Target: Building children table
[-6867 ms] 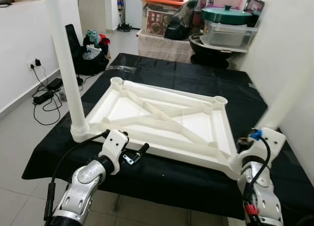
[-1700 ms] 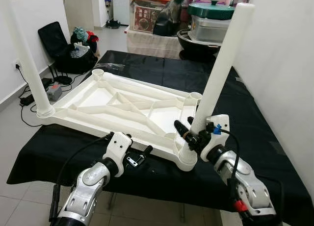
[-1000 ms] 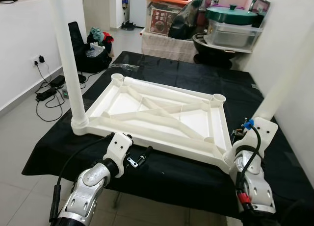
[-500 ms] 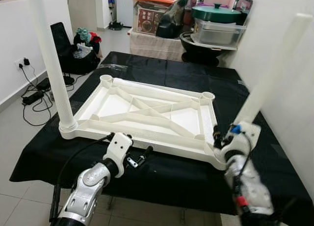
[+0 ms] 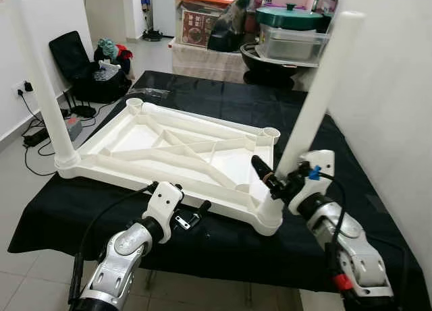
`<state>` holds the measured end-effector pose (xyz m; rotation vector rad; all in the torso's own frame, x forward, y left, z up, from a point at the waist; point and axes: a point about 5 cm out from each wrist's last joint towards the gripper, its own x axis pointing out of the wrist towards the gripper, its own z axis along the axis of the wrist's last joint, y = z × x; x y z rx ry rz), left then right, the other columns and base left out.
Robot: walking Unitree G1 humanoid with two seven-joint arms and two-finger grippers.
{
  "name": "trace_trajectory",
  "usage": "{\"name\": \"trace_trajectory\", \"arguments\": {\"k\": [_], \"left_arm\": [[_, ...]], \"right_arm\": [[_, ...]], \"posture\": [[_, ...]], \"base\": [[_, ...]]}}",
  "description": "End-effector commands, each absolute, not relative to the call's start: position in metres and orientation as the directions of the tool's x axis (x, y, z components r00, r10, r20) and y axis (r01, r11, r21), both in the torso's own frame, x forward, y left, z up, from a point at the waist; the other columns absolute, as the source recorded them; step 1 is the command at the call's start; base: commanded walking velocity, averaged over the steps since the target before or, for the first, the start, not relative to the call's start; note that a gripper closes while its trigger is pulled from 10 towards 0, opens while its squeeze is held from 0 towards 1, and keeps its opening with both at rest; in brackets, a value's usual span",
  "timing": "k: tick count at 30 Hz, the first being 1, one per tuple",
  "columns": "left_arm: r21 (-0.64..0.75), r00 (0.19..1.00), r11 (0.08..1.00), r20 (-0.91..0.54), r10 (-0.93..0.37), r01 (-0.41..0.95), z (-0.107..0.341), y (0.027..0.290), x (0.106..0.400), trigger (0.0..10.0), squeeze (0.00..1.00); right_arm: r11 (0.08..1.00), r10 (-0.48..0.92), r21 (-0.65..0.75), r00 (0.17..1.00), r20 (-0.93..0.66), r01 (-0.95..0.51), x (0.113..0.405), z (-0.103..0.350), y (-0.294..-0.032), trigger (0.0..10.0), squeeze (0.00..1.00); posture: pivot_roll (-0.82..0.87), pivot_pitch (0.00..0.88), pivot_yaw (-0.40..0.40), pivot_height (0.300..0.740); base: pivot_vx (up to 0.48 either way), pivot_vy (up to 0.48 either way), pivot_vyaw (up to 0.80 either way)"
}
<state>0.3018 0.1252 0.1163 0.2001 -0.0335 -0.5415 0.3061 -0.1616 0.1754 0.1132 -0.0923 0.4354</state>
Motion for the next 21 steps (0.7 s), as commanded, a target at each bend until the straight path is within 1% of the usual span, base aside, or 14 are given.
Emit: {"name": "trace_trajectory", "arguments": {"k": [1,4,6,8,9,10,11,13,14,15,16,17,18,21], "left_arm": [[0.216,0.852,0.829,-0.031,-0.522,0.516,0.115,0.125,0.302,10.0,0.0],[0.218,0.852,0.829,-0.032,-0.522,0.516,0.115,0.126,0.302,10.0,0.0],[0.219,0.852,0.828,-0.033,-0.523,0.517,0.115,0.126,0.302,10.0,0.0],[0.216,0.85,0.827,-0.032,-0.525,0.519,0.114,0.125,0.302,10.0,0.0],[0.216,0.85,0.827,-0.032,-0.525,0.519,0.114,0.125,0.302,10.0,0.0],[0.216,0.85,0.827,-0.033,-0.526,0.52,0.114,0.125,0.302,10.0,0.0],[0.215,0.85,0.826,-0.033,-0.526,0.52,0.114,0.124,0.302,10.0,0.0],[0.214,0.849,0.826,-0.032,-0.527,0.521,0.114,0.124,0.302,10.0,0.0],[0.214,0.849,0.826,-0.032,-0.527,0.521,0.114,0.123,0.302,10.0,0.0],[0.214,0.849,0.826,-0.032,-0.527,0.521,0.114,0.123,0.302,10.0,0.0],[0.213,0.849,0.826,-0.031,-0.527,0.521,0.114,0.123,0.302,10.0,0.0],[0.213,0.849,0.826,-0.031,-0.527,0.521,0.114,0.123,0.302,10.0,0.0],[0.218,0.849,0.825,-0.031,-0.528,0.521,0.114,0.123,0.301,10.0,0.0],[0.222,0.848,0.824,-0.031,-0.529,0.522,0.114,0.123,0.301,10.0,0.0]], "right_arm": [[0.89,0.435,0.108,0.896,0.095,-0.443,0.307,0.171,-0.155,0.0,0.0],[0.893,0.419,0.127,0.9,0.117,-0.432,0.307,0.173,-0.156,0.0,0.0],[0.908,0.384,0.134,0.916,0.114,-0.397,0.308,0.171,-0.161,0.0,0.0],[0.948,0.285,0.123,0.954,0.09,-0.295,0.311,0.169,-0.173,0.0,0.0],[0.951,0.276,0.12,0.957,0.086,-0.285,0.311,0.169,-0.175,0.0,0.0],[0.986,0.113,0.119,0.991,0.065,-0.12,0.317,0.168,-0.19,0.0,0.0],[0.981,-0.11,0.163,0.994,0.016,0.105,0.32,0.164,-0.211,0.0,0.0],[0.892,-0.383,0.224,0.92,-0.084,0.392,0.319,0.154,-0.237,0.0,0.0],[0.835,-0.5,0.191,0.857,-0.126,0.515,0.312,0.146,-0.249,0.0,0.0],[0.835,-0.5,0.191,0.857,-0.126,0.515,0.312,0.146,-0.249,0.0,0.0],[0.787,-0.577,0.171,0.805,-0.136,0.593,0.305,0.142,-0.256,0.0,0.0],[0.787,-0.577,0.171,0.805,-0.136,0.593,0.305,0.142,-0.256,0.0,0.0],[0.721,-0.655,0.192,0.745,-0.123,0.666,0.296,0.14,-0.254,0.0,0.0],[0.719,-0.655,0.211,0.747,-0.114,0.663,0.295,0.141,-0.25,0.0,0.0]], "posture": [[0.07,0.0,-0.127,0.74],[0.07,0.0,-0.124,0.74],[0.06,0.0,-0.122,0.74],[0.06,0.0,-0.122,0.74],[0.06,0.0,-0.122,0.74],[0.06,0.0,-0.121,0.74],[0.05,0.0,-0.122,0.74],[0.05,0.0,-0.122,0.74],[0.06,0.0,-0.126,0.74],[0.06,0.0,-0.126,0.74],[0.06,0.0,-0.126,0.74],[0.06,0.0,-0.126,0.74],[0.06,0.0,-0.124,0.74],[0.06,0.0,-0.124,0.74]], "base": [[0.0,0.0,0.0],[0.0,0.0,0.0],[0.0,0.0,0.0],[0.0,0.0,0.0],[0.0,0.0,0.0],[0.0,0.0,0.0],[0.0,0.0,0.0],[0.0,0.0,0.0],[0.0,0.0,0.0],[0.0,0.0,0.0],[0.0,0.0,0.0],[0.0,0.0,0.0],[0.0,0.0,0.0],[0.0,0.0,0.0]]}}
